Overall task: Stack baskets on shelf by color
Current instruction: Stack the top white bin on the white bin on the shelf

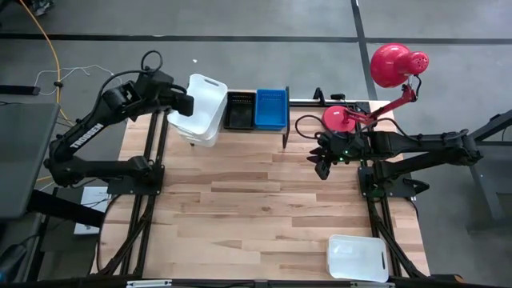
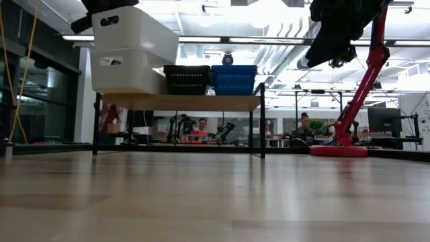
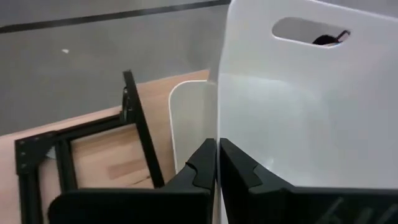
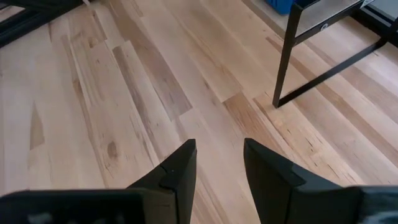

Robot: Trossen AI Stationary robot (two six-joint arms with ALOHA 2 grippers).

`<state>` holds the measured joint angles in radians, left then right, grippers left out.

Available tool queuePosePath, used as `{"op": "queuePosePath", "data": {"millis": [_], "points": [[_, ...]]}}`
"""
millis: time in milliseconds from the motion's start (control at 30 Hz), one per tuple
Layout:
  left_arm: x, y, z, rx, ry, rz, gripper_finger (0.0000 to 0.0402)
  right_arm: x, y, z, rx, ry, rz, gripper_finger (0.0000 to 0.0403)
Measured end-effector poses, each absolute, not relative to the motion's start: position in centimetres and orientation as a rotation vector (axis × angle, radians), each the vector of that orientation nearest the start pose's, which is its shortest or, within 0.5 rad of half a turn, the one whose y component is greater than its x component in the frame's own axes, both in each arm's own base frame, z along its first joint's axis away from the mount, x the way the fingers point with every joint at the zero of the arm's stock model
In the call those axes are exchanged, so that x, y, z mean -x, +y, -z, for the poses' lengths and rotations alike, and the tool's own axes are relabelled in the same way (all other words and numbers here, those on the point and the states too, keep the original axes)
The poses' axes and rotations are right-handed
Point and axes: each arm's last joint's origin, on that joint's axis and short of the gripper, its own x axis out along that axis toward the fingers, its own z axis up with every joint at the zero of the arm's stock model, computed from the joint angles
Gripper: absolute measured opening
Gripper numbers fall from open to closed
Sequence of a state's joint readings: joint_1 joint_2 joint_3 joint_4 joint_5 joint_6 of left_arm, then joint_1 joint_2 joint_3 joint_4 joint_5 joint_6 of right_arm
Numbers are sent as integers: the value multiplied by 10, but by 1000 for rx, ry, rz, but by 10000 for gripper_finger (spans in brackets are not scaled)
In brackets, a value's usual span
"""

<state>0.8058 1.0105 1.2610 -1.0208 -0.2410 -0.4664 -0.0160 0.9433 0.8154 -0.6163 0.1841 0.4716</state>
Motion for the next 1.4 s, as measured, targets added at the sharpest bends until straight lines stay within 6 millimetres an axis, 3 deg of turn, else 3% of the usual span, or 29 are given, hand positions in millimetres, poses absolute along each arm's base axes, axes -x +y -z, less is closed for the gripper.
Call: {"op": "queuePosePath", "data": {"millis": [400, 900, 1400], "points": [[-111, 137, -360, 670, 540, -1205, 0, -186, -8, -280, -383, 683, 361, 122], [-110, 137, -360, 643, 551, -1222, 3, -186, -8, -280, -378, 683, 359, 122], [-109, 134, -365, 644, 512, -1182, 110, -186, -8, -280, -385, 682, 361, 122]]}}
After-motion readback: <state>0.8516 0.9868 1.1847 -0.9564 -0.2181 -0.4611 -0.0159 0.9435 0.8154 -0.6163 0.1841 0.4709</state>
